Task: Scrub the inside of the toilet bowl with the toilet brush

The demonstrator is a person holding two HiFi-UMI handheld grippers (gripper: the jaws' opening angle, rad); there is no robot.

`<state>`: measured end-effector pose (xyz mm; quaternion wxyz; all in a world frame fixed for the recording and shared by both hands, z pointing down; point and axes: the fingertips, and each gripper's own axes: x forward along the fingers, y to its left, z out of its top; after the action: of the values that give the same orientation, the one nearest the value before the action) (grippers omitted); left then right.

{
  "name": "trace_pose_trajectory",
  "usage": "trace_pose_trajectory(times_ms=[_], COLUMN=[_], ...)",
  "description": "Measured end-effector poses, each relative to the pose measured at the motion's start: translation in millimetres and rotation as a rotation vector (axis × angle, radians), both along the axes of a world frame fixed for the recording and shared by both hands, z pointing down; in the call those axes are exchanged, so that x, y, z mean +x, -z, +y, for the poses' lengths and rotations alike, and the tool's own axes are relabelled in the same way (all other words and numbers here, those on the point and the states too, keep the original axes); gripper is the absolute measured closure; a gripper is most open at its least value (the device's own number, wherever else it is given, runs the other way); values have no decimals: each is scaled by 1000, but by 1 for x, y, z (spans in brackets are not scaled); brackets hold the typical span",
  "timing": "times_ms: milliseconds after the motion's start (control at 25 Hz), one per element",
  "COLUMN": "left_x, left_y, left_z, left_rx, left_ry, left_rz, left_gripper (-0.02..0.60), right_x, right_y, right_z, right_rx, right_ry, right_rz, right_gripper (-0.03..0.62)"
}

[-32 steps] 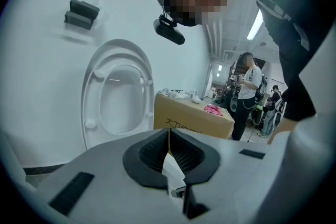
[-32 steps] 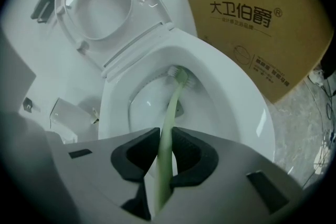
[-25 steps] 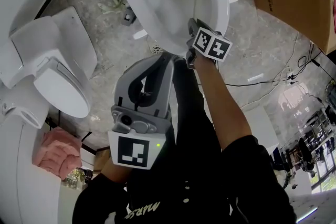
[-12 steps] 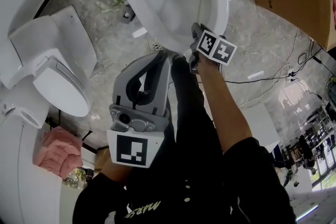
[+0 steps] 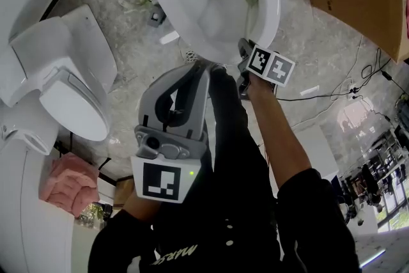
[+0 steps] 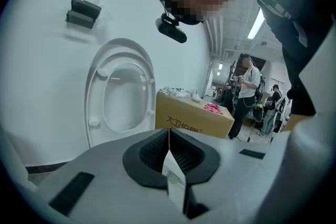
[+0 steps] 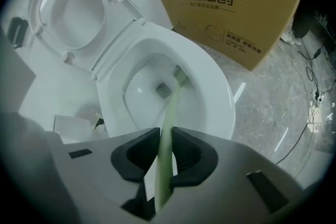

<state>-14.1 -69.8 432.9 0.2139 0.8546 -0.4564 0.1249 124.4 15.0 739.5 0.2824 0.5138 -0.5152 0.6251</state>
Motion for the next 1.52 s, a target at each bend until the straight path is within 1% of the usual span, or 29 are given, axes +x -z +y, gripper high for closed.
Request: trace_pose_trajectory(times_ms=[120, 360, 560, 960, 1280, 1520], left_x=[-4, -11, -11, -19, -25, -32], left_y=[-2, -5, -4, 3, 9, 9], left_z=[-2, -3, -2, -4, -1, 0], left_rx=[-3, -9, -11, -5, 4, 5], left_ry=[3, 20, 26, 54, 69, 82], left_rz=[-4, -3, 2, 4, 2, -2], left_gripper=[549, 549, 549, 549, 549, 549], right_x=[3, 10, 11, 10, -3, -16], right_y=[1, 5, 7, 12, 13, 16], right_z=[12, 42, 57, 78, 86, 92], right_rx=[-31, -115, -168, -265, -354, -415], right_ry=[10, 84, 139, 329, 533, 612], right_rz=[-23, -42, -66, -128, -229, -329], right_gripper=[510, 510, 510, 511, 511, 511])
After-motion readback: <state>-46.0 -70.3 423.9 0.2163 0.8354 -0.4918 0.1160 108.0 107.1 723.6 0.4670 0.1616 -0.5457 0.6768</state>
